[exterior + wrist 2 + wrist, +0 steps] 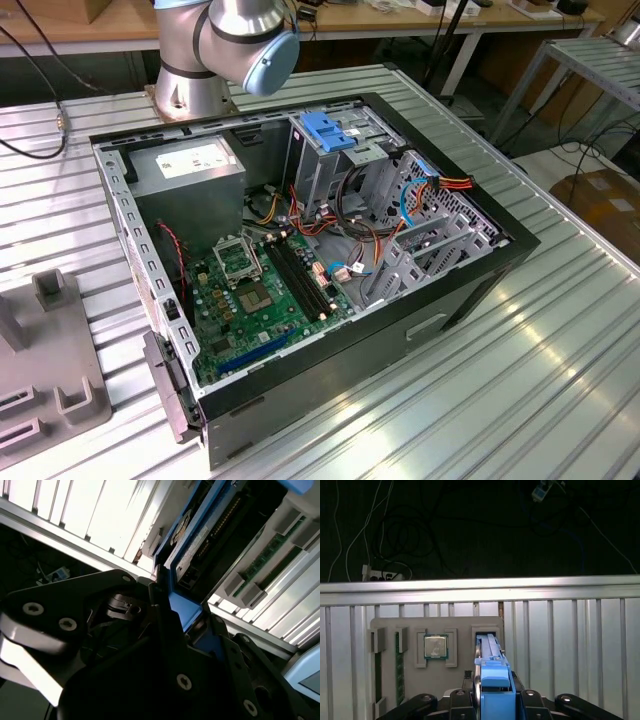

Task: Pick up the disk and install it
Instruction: 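Pick up the disk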

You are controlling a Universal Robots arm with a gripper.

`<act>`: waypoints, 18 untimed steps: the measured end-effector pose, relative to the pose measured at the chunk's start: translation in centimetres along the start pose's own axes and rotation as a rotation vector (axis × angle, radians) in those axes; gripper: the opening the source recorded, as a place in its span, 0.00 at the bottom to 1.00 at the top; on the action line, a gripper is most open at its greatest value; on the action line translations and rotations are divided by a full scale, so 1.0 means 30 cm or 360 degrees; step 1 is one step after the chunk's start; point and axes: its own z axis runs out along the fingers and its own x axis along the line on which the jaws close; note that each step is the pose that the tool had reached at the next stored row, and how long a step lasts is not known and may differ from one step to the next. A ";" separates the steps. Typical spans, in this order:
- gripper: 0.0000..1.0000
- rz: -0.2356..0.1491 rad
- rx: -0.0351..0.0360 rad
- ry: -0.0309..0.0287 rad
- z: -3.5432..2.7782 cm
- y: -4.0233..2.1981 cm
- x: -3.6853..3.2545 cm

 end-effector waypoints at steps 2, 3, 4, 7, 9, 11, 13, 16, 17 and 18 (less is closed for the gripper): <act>0.37 0.0000 0.0000 0.00001 -0.005 0.000 0.000; 0.37 0.0000 0.0000 0.00001 -0.008 0.000 0.000; 0.37 0.0000 0.0000 0.00001 -0.011 0.000 0.000; 0.37 0.0000 0.0000 0.00001 -0.024 0.000 0.000; 0.37 0.0000 0.0000 0.00001 -0.033 0.001 0.000; 0.37 0.0000 0.0000 0.00001 -0.040 0.001 0.000; 0.37 0.0000 0.0000 0.00000 -0.048 0.001 0.000; 0.37 0.0000 0.0000 0.00001 -0.061 0.001 0.001; 0.37 0.0000 0.0000 0.00000 -0.065 0.001 0.001; 0.37 0.0000 0.0000 0.00001 -0.069 0.001 0.001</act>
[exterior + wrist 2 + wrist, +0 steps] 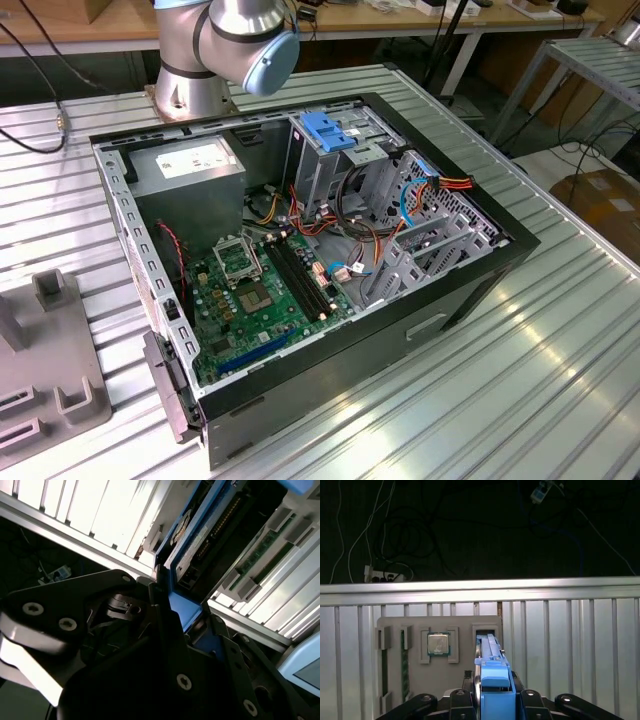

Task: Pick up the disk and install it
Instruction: 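Pick up the disk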

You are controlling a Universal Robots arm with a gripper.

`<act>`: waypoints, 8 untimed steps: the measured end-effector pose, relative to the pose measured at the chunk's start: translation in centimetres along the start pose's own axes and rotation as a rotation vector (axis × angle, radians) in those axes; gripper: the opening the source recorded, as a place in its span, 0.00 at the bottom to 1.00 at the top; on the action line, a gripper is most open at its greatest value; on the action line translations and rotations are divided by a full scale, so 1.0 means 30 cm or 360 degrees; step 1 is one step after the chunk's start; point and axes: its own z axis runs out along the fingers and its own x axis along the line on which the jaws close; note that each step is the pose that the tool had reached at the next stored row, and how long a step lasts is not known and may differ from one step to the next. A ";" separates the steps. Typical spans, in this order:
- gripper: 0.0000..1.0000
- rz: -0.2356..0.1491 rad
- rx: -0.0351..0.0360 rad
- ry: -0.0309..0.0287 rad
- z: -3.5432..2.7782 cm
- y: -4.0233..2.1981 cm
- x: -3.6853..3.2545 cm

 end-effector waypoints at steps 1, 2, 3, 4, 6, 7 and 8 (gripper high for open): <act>0.37 0.0000 0.0000 0.00000 -0.004 0.000 0.000; 0.37 0.0000 0.0000 -0.00001 -0.007 0.000 0.000; 0.37 0.0000 0.0000 0.00001 -0.012 0.000 0.000; 0.37 0.0000 0.0000 0.00000 -0.016 0.000 0.000; 0.37 0.0000 0.0000 0.00000 -0.024 0.000 0.000; 0.37 0.0000 0.0000 -0.00001 -0.027 0.001 0.000; 0.37 0.0000 0.0000 -0.00001 -0.030 0.001 0.000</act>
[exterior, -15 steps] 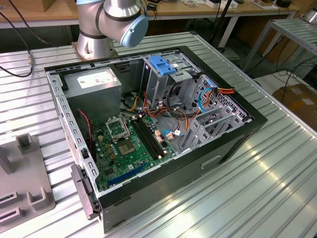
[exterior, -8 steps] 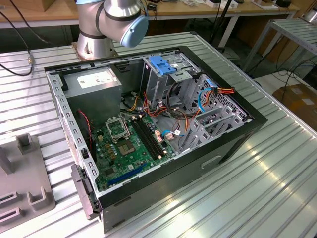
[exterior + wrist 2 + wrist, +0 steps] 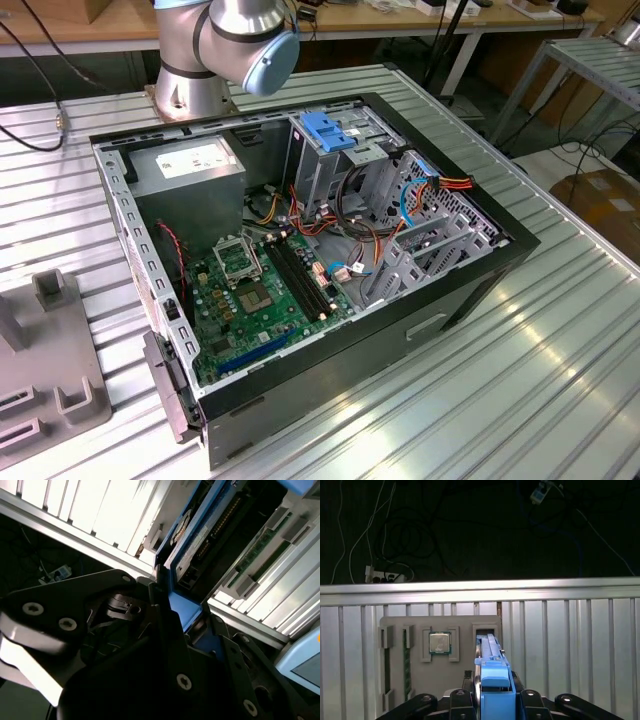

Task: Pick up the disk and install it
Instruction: 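Pick up the disk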

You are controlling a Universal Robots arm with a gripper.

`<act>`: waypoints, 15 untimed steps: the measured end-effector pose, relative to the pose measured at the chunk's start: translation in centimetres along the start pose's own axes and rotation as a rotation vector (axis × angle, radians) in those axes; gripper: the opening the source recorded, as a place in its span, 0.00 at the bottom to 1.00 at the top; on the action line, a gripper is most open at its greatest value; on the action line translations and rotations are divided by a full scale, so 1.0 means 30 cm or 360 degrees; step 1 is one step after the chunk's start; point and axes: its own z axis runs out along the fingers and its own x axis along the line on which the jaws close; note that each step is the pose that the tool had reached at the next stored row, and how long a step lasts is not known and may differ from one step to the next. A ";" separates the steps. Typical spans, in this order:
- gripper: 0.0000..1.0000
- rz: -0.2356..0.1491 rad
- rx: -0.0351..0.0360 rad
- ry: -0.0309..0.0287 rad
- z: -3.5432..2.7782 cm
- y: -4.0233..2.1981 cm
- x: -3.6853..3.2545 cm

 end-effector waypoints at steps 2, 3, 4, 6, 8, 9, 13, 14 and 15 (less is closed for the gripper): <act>0.37 0.0000 0.0000 0.00001 -0.006 0.000 0.000; 0.37 0.0000 0.0000 0.00000 -0.009 0.000 0.000; 0.37 0.0000 0.0000 0.00000 -0.012 0.000 0.000; 0.37 0.0000 0.0000 0.00001 -0.023 0.000 0.000; 0.37 0.0000 0.0000 0.00000 -0.030 0.000 0.000; 0.37 0.0000 0.0000 0.00001 -0.035 0.000 0.000; 0.37 0.0000 0.0000 0.00000 -0.051 0.001 0.000; 0.37 0.0000 0.0000 0.00001 -0.057 0.001 0.001; 0.37 0.0000 0.0000 0.00001 -0.062 0.001 0.001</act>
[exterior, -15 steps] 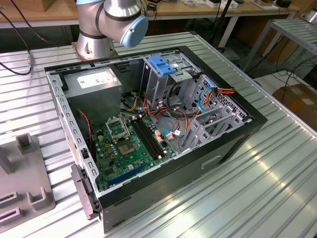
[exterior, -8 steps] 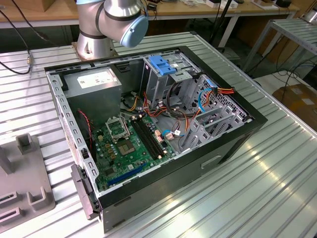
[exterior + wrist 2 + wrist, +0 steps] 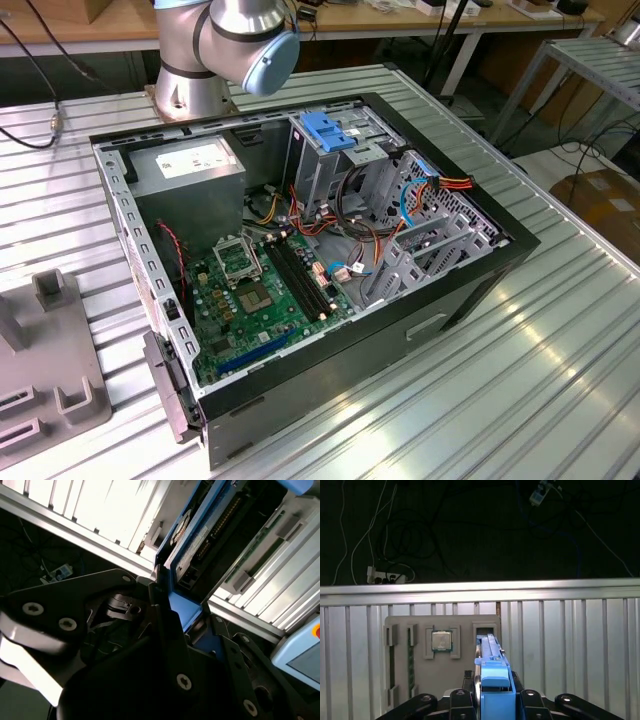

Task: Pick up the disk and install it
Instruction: 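Pick up the disk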

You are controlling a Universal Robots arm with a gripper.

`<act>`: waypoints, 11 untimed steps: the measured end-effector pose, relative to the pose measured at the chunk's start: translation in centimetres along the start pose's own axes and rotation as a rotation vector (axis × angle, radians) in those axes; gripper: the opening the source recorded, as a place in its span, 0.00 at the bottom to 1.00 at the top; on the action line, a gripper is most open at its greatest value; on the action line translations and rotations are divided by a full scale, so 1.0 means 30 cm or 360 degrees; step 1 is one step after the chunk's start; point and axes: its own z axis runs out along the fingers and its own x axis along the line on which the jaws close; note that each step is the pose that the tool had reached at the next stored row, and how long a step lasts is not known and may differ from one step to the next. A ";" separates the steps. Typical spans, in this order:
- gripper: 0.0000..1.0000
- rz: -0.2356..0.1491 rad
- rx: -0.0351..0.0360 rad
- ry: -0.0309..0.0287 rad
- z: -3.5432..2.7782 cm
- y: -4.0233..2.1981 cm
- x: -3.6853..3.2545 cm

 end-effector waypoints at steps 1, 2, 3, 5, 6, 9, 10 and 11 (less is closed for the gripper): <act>0.37 0.0000 0.0000 -0.00001 -0.003 0.000 0.000; 0.37 0.0000 0.0000 -0.00001 -0.006 0.000 0.000; 0.37 0.0000 0.0000 0.00000 -0.009 0.000 0.000; 0.37 0.0000 0.0000 -0.00001 -0.017 0.000 0.000; 0.37 0.0000 0.0000 0.00000 -0.020 0.000 0.000; 0.37 0.0000 -0.0001 0.00001 -0.032 0.000 0.000; 0.37 0.0000 -0.0001 0.00001 -0.036 0.000 0.000; 0.37 0.0000 -0.0001 0.00000 -0.040 0.000 0.000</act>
